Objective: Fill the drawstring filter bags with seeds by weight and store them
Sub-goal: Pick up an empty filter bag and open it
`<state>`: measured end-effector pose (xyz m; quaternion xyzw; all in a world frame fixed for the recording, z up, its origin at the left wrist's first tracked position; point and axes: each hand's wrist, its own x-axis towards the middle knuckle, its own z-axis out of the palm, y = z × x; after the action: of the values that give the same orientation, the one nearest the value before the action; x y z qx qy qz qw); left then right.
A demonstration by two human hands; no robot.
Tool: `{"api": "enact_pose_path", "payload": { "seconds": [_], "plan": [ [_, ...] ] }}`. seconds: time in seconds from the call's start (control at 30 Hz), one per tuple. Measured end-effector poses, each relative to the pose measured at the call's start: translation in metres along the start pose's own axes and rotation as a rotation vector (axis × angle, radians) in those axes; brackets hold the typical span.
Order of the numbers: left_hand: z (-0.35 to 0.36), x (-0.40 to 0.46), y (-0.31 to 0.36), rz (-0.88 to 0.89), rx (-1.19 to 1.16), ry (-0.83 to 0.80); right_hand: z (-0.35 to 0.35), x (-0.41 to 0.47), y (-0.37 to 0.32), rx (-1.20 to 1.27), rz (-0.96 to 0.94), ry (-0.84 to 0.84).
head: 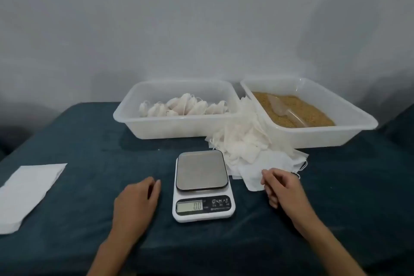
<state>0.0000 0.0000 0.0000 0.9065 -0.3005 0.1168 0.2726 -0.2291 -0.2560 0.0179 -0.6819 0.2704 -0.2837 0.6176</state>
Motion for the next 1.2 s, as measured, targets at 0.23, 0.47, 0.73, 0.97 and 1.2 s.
{"api": "enact_pose_path", "payload": {
  "seconds": [0.23,0.47,0.73,0.97,1.2],
  "plan": [
    [-0.012,-0.005,0.014,0.041,-0.051,0.081,0.003,-0.003,-0.002,0.006,-0.039,0.001],
    [-0.011,0.041,0.117,0.406,-0.201,-0.027,0.004,-0.002,-0.001,-0.013,-0.020,0.004],
    [0.052,0.078,0.210,0.827,0.431,-0.301,0.003,-0.001,0.001,-0.011,-0.040,0.025],
    [0.066,0.089,0.203,0.824,0.380,-0.208,0.003,0.001,0.003,0.026,-0.036,0.034],
    [0.035,0.049,0.198,0.484,-0.556,0.099,0.000,-0.007,-0.018,0.250,-0.041,0.085]
  ]
}}
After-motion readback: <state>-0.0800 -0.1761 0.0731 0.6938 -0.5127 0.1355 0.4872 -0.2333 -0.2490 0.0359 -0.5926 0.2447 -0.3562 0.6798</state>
